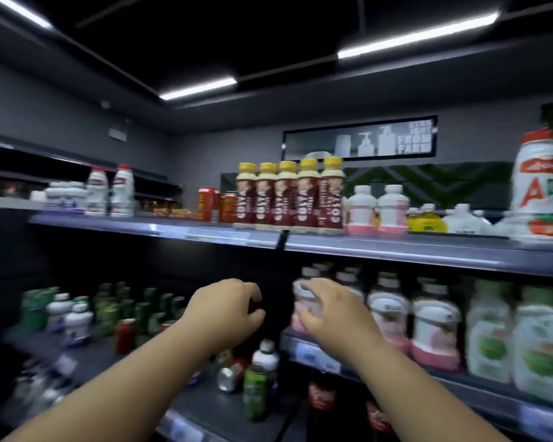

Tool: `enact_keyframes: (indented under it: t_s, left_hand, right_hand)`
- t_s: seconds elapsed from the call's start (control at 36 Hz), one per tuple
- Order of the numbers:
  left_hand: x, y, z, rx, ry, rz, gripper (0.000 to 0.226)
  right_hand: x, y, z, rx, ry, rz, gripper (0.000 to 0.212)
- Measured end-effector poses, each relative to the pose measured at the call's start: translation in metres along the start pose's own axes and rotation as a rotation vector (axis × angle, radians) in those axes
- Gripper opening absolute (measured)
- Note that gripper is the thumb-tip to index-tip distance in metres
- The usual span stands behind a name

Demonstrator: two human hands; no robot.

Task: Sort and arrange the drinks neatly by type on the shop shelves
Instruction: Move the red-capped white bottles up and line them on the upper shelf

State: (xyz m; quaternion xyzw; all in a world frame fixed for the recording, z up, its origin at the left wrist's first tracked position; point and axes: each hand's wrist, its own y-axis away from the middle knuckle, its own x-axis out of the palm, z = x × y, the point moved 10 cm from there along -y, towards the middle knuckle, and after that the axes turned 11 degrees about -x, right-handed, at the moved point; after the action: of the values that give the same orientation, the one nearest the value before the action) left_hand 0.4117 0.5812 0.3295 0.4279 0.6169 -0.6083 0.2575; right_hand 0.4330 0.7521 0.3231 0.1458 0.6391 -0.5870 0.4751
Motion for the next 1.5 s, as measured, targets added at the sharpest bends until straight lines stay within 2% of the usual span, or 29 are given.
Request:
enact_keyframes:
  t_s: [0.22, 0.44, 0.61, 0.75, 1.0, 1.28, 1.5]
  left_hand:
    - [-0.009, 0.056, 0.211, -0.239, -0.144, 0.08, 0.032]
    - [-0.028, 0.077, 0.336, -0.398, -0.179, 0.102, 0.032]
    - [-0.019, 0.062, 0.387, -0.416, -0.176, 0.104, 0.029]
    - [0.0, 0.03, 0.426, -0.424, -0.196, 0.12, 0.031]
    - [0.011, -0.083, 0.491, -0.415, -0.135, 0.045, 0.037]
    - [0.0, -0.2, 0.567, -0.357, -0.022, -0.117, 0.033]
    - [0.022, -0.3, 0.63, -0.251, 0.101, -0.186, 0.032]
  right_hand:
    - [0.121, -0.043, 0.15, -0.074, -0.179, 0.145, 0.055]
    - [0.182, -0.086, 0.236, -0.118, -0.226, 0.227, 0.057]
    - [0.222, -0.125, 0.266, -0.145, -0.235, 0.256, 0.049]
    - [0.254, -0.17, 0.275, -0.191, -0.221, 0.249, 0.056]
    - [0.261, -0.303, 0.267, -0.279, -0.198, 0.106, 0.054]
    - [0.277, -0.441, 0.31, -0.407, -0.076, -0.017, 0.05]
    - [0.306, -0.524, 0.31, -0.266, 0.011, -0.135, 0.043]
